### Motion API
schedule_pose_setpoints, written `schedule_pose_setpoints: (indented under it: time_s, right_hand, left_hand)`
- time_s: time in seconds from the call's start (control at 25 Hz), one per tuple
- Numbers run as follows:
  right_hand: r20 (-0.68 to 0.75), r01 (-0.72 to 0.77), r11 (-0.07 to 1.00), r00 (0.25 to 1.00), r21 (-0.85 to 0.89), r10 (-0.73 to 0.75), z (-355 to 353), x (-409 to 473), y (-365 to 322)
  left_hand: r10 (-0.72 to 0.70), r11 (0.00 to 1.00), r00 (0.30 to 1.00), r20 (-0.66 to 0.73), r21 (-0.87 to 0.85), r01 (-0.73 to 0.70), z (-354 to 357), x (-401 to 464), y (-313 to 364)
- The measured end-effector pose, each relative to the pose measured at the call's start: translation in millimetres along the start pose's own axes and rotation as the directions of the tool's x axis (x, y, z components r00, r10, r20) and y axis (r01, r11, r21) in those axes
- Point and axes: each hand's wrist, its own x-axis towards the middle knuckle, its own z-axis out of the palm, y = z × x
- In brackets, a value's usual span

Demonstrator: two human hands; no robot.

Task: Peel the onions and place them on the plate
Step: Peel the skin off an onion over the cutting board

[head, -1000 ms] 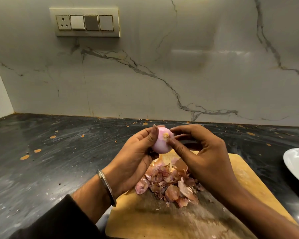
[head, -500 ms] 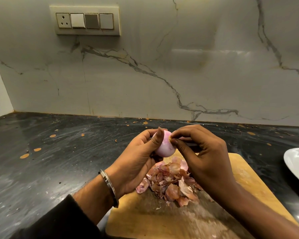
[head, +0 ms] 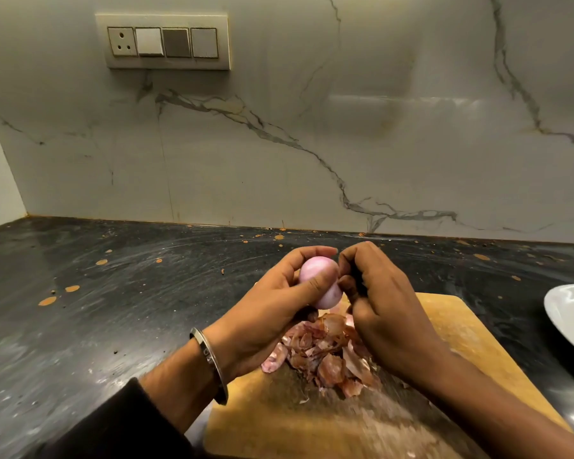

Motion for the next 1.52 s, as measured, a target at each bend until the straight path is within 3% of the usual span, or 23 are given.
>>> schedule_pose_setpoints:
  time_s: [0.16,0.56,1.0,1.2,1.32,1.4,1.52]
  right_hand:
    - [0.001,-0.046,0.998,0.999,0.048,0.046,1.2,1.0,1.6]
    - [-0.038,0.024,0.997,0.999,0.076,-0.022,5.6,1.1,-5.5]
    - [-0.011,0.077,0.989,0.997,0.125,-0.076,3.9,-0.1,-13.6]
    - [0.056,0.024,0.959,0.998,0.283,-0.041,1.4,-0.1,-12.5]
    - [0.016,-0.052,0.931,0.999,0.362,0.05,-0.4,-0.8,-6.6]
    - [-0.031,-0.045,0.943,0.998,0.331,0.058,-0.2,-1.7,-5.6]
    - [-0.083,0.006,0.972,0.996,0.235,0.014,0.7,-2.8,-7.0]
  left_hand:
    - [0.017,0.998,1.0,0.015,0.058,-0.018,3.5,-0.4,1.7]
    - [-0.041,0.992,0.997,0.067,-0.115,0.048,2.6,5.0,-3.8]
    - [-0.073,0.997,0.99,0.12,-0.019,0.076,-5.4,8.2,-2.9]
    - [-0.175,0.984,0.982,0.075,-0.015,0.177,-6.4,5.4,-1.6]
    - [-0.177,0.983,0.984,0.035,-0.042,0.179,-3.8,4.4,-0.3]
    - [-0.12,0.993,0.993,-0.007,-0.021,0.119,-3.7,4.5,2.4]
    - [-0.051,0.986,0.997,-0.063,0.154,0.06,-3.7,3.0,7.3]
